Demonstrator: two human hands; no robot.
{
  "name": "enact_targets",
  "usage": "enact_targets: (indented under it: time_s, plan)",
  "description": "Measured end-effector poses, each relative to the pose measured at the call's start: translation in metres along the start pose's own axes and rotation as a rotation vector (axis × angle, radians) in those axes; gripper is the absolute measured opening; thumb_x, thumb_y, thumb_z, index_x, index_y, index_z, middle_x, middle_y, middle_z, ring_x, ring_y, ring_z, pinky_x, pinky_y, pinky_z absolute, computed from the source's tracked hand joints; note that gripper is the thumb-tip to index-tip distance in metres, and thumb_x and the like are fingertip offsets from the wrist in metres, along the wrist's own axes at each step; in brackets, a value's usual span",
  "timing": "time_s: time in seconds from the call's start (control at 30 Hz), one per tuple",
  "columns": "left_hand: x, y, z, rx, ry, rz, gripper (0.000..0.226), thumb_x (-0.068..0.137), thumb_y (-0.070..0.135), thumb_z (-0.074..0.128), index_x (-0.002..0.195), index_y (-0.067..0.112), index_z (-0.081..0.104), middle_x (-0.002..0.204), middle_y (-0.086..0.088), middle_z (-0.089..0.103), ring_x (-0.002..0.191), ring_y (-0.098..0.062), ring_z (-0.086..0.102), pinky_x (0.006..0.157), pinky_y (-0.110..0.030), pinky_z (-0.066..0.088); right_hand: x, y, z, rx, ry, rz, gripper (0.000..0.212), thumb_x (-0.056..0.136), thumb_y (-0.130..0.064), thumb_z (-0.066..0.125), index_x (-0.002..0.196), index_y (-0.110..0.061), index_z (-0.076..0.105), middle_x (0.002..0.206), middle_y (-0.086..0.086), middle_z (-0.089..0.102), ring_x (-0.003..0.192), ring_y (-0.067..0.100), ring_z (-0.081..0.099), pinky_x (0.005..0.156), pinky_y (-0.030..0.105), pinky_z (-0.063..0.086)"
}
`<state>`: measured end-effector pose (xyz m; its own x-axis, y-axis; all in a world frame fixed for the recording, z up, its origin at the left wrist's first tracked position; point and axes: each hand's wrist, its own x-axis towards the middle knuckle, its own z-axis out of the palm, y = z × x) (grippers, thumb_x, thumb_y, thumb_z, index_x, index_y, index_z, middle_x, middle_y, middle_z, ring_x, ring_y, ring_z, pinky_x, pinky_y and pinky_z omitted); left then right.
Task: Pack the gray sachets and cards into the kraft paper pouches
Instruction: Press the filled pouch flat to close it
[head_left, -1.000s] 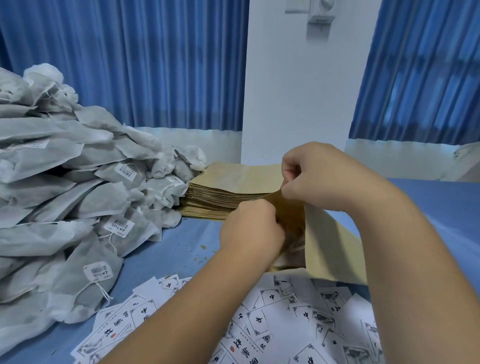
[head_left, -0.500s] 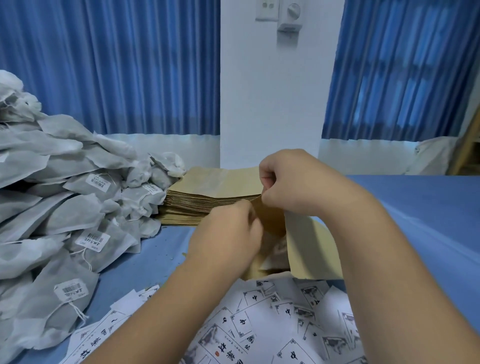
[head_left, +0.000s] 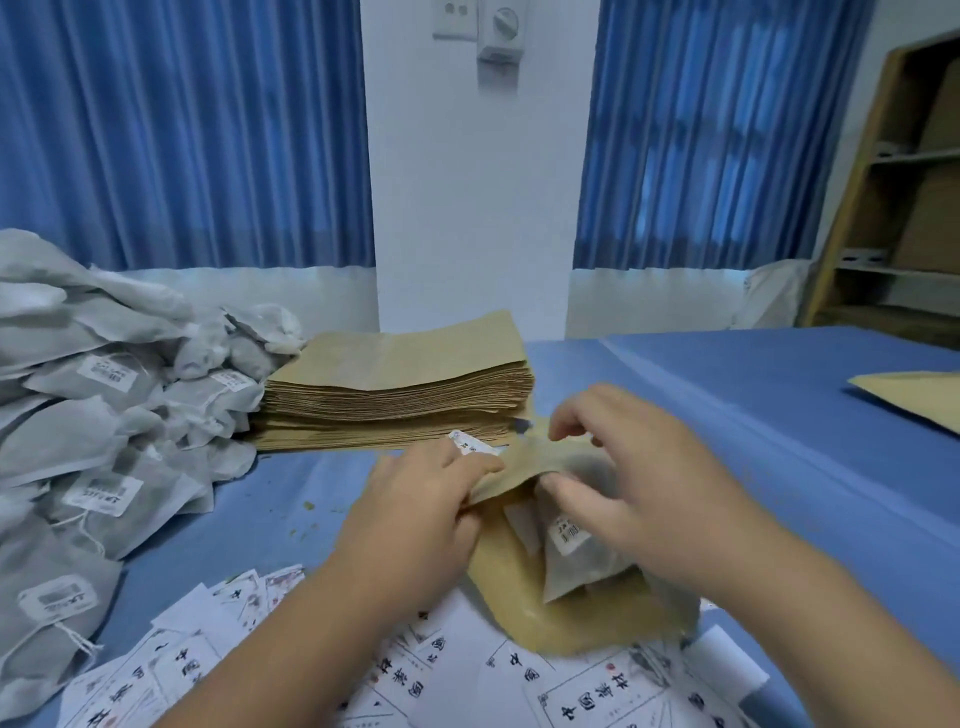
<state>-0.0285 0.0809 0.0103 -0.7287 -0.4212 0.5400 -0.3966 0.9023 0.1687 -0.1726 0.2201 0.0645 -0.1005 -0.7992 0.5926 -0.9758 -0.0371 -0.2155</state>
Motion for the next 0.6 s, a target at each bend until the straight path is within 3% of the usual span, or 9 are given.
enact_targets:
  time_s: [0.1, 0.2, 0.27, 0.33, 0.43, 0.5, 0.6]
  plan:
    - [-0.005, 0.014, 0.001, 0.056, -0.014, 0.026, 0.051, 0.075, 0.013, 0.049, 0.120, 0.033, 0.062, 0.089, 0.004, 0.048, 0.081, -0.024, 0.048, 0.069, -0.034, 0.036, -0.045, 0.012, 0.005, -0.017, -0.086, 0.030, 0.041, 0.077, -0.039, 0.059, 0.117, -0.038, 0.048, 0.118, -0.027, 0.042, 0.111, -0.003, 0.042, 0.094, 0.018, 0.033]
    - [-0.006, 0.029, -0.001, 0.206, 0.005, 0.090, 0.058, 0.056, 0.010, 0.072, 0.109, 0.033, 0.067, 0.083, 0.003, 0.052, 0.065, -0.020, 0.042, 0.057, -0.029, 0.029, -0.080, 0.026, 0.010, 0.023, -0.172, 0.151, 0.059, 0.076, -0.044, 0.052, 0.133, -0.047, 0.037, 0.136, -0.038, 0.025, 0.127, -0.004, 0.032, 0.106, 0.022, 0.027]
    - [-0.006, 0.041, 0.002, 0.250, -0.033, 0.127, 0.069, 0.052, 0.013, 0.077, 0.116, 0.035, 0.061, 0.095, 0.003, 0.056, 0.075, -0.020, 0.051, 0.063, -0.030, 0.036, -0.091, 0.034, 0.012, 0.117, -0.205, 0.237, 0.060, 0.075, -0.042, 0.047, 0.132, -0.054, 0.033, 0.138, -0.042, 0.021, 0.129, -0.001, 0.033, 0.107, 0.024, 0.030]
    - [-0.003, 0.055, 0.008, 0.199, -0.085, 0.168, 0.067, 0.067, 0.026, 0.074, 0.129, 0.037, 0.050, 0.116, 0.001, 0.054, 0.100, -0.022, 0.055, 0.077, -0.036, 0.040, -0.095, 0.038, 0.012, 0.213, -0.166, 0.259, 0.060, 0.076, -0.034, 0.046, 0.132, -0.055, 0.037, 0.139, -0.042, 0.026, 0.130, -0.004, 0.035, 0.108, 0.022, 0.031]
    - [0.006, 0.072, 0.017, 0.202, -0.080, 0.214, 0.058, 0.085, 0.058, 0.053, 0.138, 0.044, 0.032, 0.134, 0.007, 0.039, 0.120, -0.016, 0.042, 0.088, -0.034, 0.029, -0.095, 0.040, 0.015, 0.243, -0.124, 0.222, 0.061, 0.081, -0.027, 0.041, 0.140, -0.044, 0.041, 0.142, -0.039, 0.031, 0.132, -0.007, 0.033, 0.109, 0.017, 0.028]
    - [0.012, 0.078, 0.022, 0.240, -0.084, 0.221, 0.056, 0.087, 0.067, 0.038, 0.138, 0.045, 0.029, 0.135, 0.010, 0.036, 0.122, -0.015, 0.040, 0.089, -0.033, 0.026, -0.096, 0.043, 0.016, 0.259, -0.111, 0.200, 0.063, 0.081, -0.022, 0.037, 0.141, -0.040, 0.041, 0.141, -0.041, 0.031, 0.132, -0.012, 0.031, 0.107, 0.009, 0.024]
    - [0.013, 0.083, 0.025, 0.319, -0.123, 0.257, 0.048, 0.084, 0.052, 0.059, 0.129, 0.039, 0.049, 0.120, 0.007, 0.053, 0.103, -0.021, 0.055, 0.083, -0.036, 0.040, -0.099, 0.050, 0.013, 0.293, -0.124, 0.168, 0.064, 0.079, -0.013, 0.035, 0.138, -0.034, 0.047, 0.128, -0.050, 0.036, 0.126, -0.016, 0.037, 0.101, 0.003, 0.025]
